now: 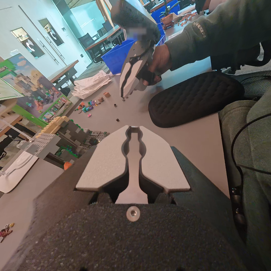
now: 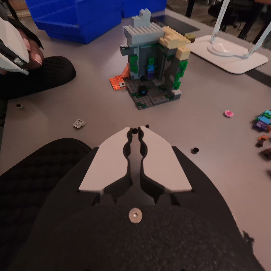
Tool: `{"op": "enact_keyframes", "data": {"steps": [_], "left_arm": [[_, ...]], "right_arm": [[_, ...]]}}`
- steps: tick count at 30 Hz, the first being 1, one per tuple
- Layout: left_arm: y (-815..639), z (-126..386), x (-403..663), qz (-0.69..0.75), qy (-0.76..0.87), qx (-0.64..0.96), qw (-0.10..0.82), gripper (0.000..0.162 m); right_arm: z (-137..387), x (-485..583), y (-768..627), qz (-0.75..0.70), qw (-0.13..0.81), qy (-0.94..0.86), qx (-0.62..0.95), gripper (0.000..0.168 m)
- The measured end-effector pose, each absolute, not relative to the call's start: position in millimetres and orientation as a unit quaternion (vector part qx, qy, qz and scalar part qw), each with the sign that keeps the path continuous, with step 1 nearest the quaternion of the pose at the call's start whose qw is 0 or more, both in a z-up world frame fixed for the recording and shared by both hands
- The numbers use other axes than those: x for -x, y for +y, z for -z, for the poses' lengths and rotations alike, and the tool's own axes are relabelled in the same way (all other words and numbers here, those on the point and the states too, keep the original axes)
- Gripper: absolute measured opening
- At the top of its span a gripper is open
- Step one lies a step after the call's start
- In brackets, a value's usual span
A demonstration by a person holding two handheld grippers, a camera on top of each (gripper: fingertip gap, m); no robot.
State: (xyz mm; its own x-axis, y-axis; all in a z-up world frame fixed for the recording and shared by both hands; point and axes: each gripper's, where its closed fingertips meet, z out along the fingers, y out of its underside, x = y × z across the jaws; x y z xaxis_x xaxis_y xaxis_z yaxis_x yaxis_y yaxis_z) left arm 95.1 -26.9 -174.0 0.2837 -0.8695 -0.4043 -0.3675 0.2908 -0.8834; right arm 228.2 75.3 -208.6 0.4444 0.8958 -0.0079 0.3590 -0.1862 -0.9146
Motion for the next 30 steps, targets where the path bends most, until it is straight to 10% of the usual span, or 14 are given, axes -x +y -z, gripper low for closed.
{"op": "enact_keyframes", "data": {"steps": [16,22,30], "left_arm": [[-27,182,-98,0.21,0.568,0.559,0.566,0.008],[-28,184,-99,0.209,0.571,0.559,0.564,0.008],[-28,185,-99,0.206,0.574,0.559,0.561,0.008]], "right_arm": [[204,-231,70,-0.389,0.404,-0.38,0.735,0.036],[191,-226,66,-0.361,0.471,-0.419,0.687,0.0],[188,-231,67,-0.408,0.436,-0.384,0.704,0.003]]}}
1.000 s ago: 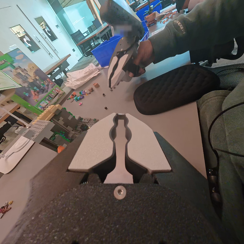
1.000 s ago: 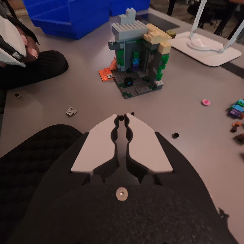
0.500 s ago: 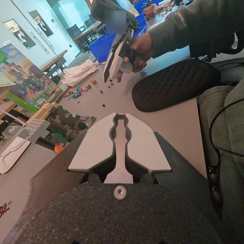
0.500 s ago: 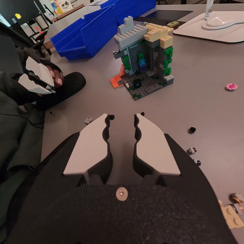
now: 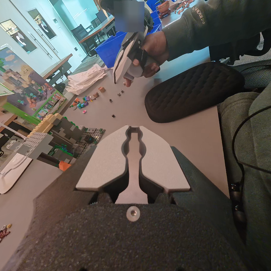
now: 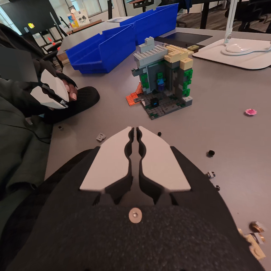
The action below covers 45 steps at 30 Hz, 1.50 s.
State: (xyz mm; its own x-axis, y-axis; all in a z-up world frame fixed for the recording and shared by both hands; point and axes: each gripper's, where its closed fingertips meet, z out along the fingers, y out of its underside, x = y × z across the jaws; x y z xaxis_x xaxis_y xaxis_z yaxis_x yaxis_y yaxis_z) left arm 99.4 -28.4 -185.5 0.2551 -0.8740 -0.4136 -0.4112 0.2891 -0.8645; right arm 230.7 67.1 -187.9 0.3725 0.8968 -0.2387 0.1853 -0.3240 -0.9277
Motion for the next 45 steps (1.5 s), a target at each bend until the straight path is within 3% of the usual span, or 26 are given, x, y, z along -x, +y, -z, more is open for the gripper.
{"op": "enact_keyframes", "data": {"steps": [14,33,45], "left_arm": [[-28,185,-100,0.205,0.573,0.559,0.563,0.008],[-30,160,-98,0.162,0.562,0.501,0.638,0.008],[-38,147,-95,0.156,0.559,0.456,0.675,0.008]], "right_arm": [[189,-218,59,-0.401,0.429,-0.401,0.703,0.004],[163,-84,-37,-0.59,0.259,-0.401,0.652,0.02],[145,-72,-48,-0.687,0.19,-0.357,0.603,0.012]]}}
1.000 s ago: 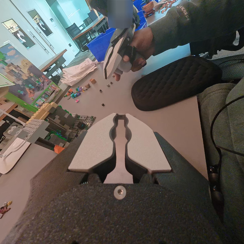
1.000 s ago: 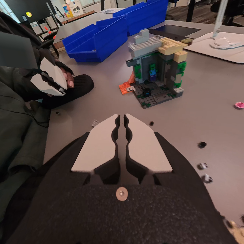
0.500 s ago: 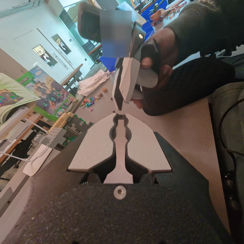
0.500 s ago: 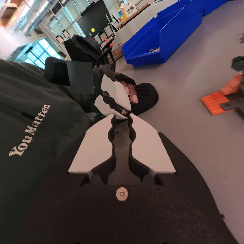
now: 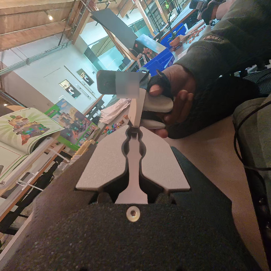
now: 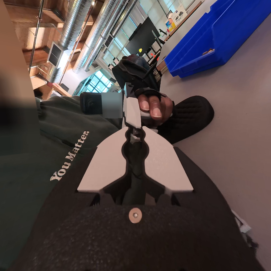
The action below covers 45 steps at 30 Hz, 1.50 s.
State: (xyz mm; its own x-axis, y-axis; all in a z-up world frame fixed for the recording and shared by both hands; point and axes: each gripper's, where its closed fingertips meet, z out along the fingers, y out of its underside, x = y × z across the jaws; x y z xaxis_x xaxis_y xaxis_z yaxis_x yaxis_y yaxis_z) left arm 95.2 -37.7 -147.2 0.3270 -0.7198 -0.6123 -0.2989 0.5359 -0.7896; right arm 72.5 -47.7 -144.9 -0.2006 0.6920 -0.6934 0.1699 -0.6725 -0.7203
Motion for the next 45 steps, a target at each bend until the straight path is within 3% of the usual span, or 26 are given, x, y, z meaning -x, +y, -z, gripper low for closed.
{"op": "enact_keyframes", "data": {"steps": [17,21,28,32,37,41,45], "left_arm": [[-46,147,-96,0.151,0.571,0.433,0.681,0.008],[-45,144,-89,0.137,0.575,0.437,0.678,0.007],[18,123,22,0.009,0.489,0.563,0.667,0.007],[65,123,146,-0.094,0.382,0.709,0.586,0.008],[89,168,265,-0.137,0.274,0.839,0.45,0.008],[84,196,280,-0.096,0.26,0.875,0.398,0.03],[80,199,273,-0.072,0.26,0.874,0.404,0.037]], "right_arm": [[147,-75,-52,-0.685,0.201,-0.369,0.594,0.008],[145,-77,-52,-0.674,0.219,-0.382,0.593,0.019],[155,-108,-30,-0.565,0.313,-0.41,0.644,0.02],[166,-127,-23,-0.511,0.349,-0.413,0.668,0.018],[167,-139,-17,-0.529,0.354,-0.375,0.674,0.016],[166,-143,-19,-0.531,0.356,-0.37,0.674,0.015],[172,-146,-20,-0.524,0.35,-0.37,0.682,0.015]]}}
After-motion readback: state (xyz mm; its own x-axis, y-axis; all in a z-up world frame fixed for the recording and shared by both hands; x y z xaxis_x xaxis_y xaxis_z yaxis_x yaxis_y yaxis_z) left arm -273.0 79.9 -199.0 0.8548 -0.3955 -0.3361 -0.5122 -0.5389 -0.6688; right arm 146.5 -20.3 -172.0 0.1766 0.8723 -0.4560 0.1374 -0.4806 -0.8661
